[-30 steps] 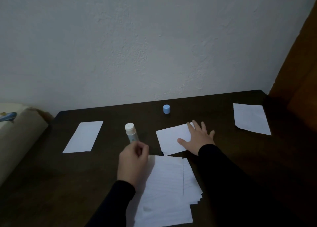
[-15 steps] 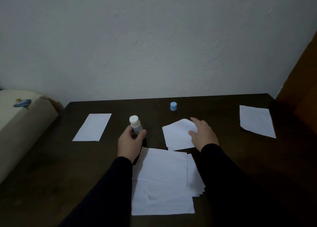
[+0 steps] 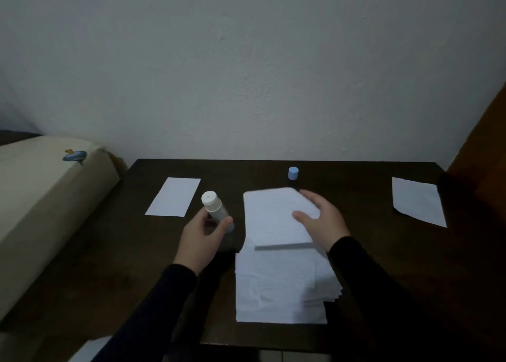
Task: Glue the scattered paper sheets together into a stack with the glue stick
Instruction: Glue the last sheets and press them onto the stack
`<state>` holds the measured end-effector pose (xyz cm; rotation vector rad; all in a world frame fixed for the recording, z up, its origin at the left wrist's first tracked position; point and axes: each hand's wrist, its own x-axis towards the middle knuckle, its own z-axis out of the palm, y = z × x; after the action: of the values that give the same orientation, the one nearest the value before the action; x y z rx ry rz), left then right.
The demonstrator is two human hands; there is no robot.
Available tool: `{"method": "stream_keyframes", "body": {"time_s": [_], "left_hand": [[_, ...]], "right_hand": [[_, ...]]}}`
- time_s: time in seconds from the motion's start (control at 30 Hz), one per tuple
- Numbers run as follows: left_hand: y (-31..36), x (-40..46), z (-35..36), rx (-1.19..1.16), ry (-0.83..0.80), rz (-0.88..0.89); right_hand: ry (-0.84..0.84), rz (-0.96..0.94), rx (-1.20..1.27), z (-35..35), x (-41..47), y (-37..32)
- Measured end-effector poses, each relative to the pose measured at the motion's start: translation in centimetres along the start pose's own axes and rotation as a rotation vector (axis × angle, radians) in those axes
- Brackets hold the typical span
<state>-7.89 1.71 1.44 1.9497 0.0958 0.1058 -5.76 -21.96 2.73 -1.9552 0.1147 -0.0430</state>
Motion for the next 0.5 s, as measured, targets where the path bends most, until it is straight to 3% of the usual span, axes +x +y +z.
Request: {"method": "stream_keyframes", "body": {"time_s": [0.1,0.2,0.27,0.5], "left_hand": [[-0.1,-0.2,-0.7,-0.013,0.016,-0.029],[-0.6,-0.3,-1.3,0.014,0.013,-0.047],[-0.9,-0.3,-1.6,0.018,0.017,-0.066],[-1.0,-0.8,-2.3,0.085,-0.014,-0.066]], "right_hand": [[-0.162,0.129,-0.079,0.8,-1.5,0.8],[-0.210,0.226,-0.652,1.9,-2.3,2.3],[-0.196,0.168,-0.899,2.8,-2.7,3.1],[-0.199,0.085,-1.039,3.9,-3.4,4.1]]}}
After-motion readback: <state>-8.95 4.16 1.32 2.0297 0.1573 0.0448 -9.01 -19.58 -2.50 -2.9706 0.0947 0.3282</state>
